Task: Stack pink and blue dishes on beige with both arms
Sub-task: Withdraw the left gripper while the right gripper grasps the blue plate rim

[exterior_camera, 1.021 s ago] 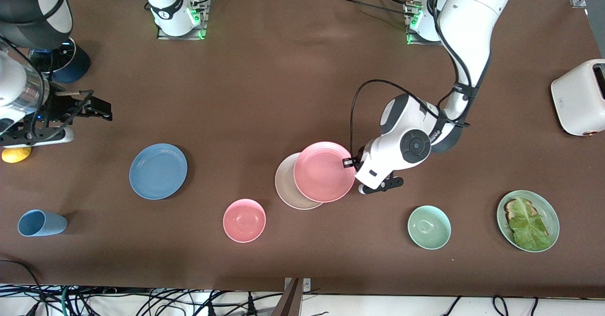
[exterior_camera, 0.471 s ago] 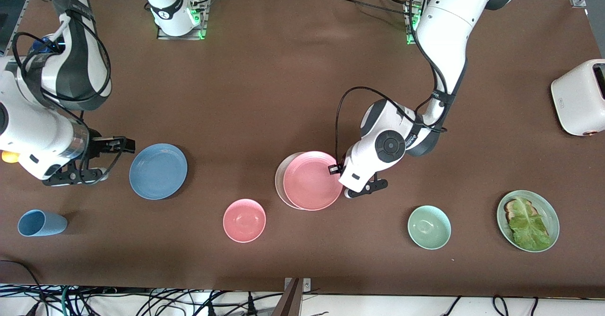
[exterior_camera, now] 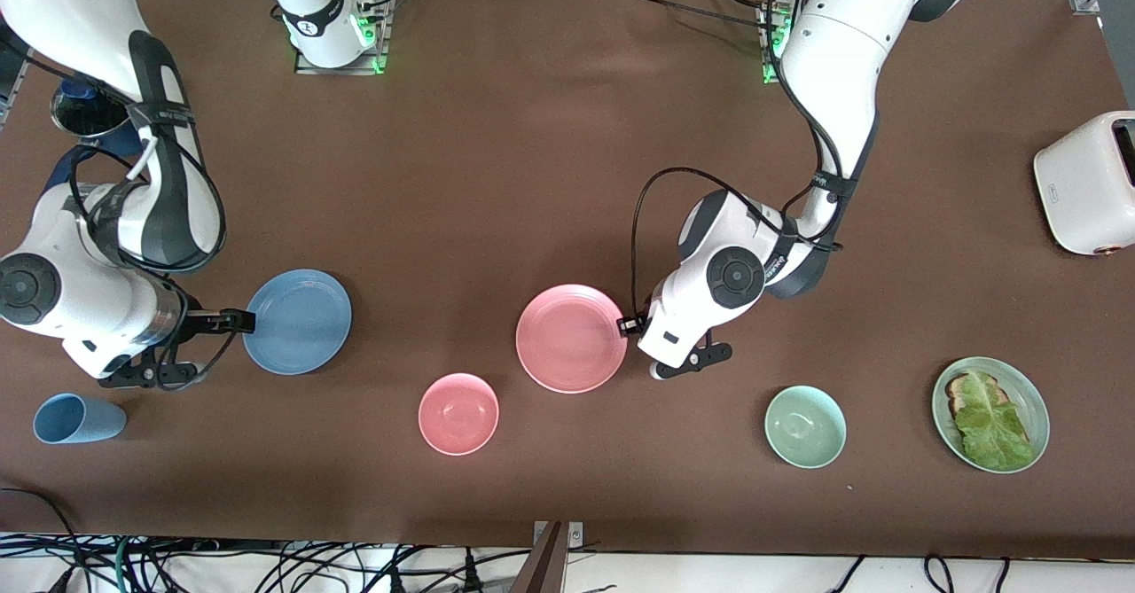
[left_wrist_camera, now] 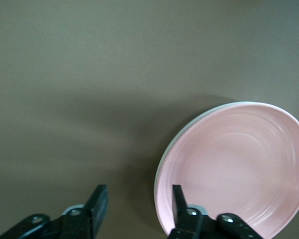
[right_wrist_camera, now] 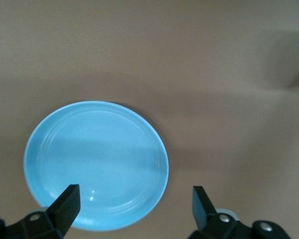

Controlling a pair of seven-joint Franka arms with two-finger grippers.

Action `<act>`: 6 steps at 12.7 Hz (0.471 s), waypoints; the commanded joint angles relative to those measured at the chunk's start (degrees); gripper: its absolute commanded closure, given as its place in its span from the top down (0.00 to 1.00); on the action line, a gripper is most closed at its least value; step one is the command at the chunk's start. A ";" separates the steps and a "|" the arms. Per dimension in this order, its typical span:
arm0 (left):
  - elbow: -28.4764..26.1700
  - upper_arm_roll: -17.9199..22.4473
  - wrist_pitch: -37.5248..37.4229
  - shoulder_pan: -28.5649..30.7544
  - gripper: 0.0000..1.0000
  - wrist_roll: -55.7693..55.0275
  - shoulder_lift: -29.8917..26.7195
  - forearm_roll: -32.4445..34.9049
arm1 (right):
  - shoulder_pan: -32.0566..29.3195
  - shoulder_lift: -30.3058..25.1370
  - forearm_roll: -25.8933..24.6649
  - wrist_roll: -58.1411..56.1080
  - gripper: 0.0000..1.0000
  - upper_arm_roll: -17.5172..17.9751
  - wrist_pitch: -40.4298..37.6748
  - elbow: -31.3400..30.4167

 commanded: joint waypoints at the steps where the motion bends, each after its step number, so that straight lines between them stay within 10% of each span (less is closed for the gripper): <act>1: -0.45 0.36 -4.68 1.78 1.00 -0.20 -3.03 2.02 | -1.19 2.92 0.11 -0.74 0.99 0.43 2.48 -1.04; 6: -0.54 0.28 -18.72 9.68 1.00 9.52 -7.78 2.99 | -3.56 3.19 0.29 -6.09 0.99 0.51 14.53 -10.36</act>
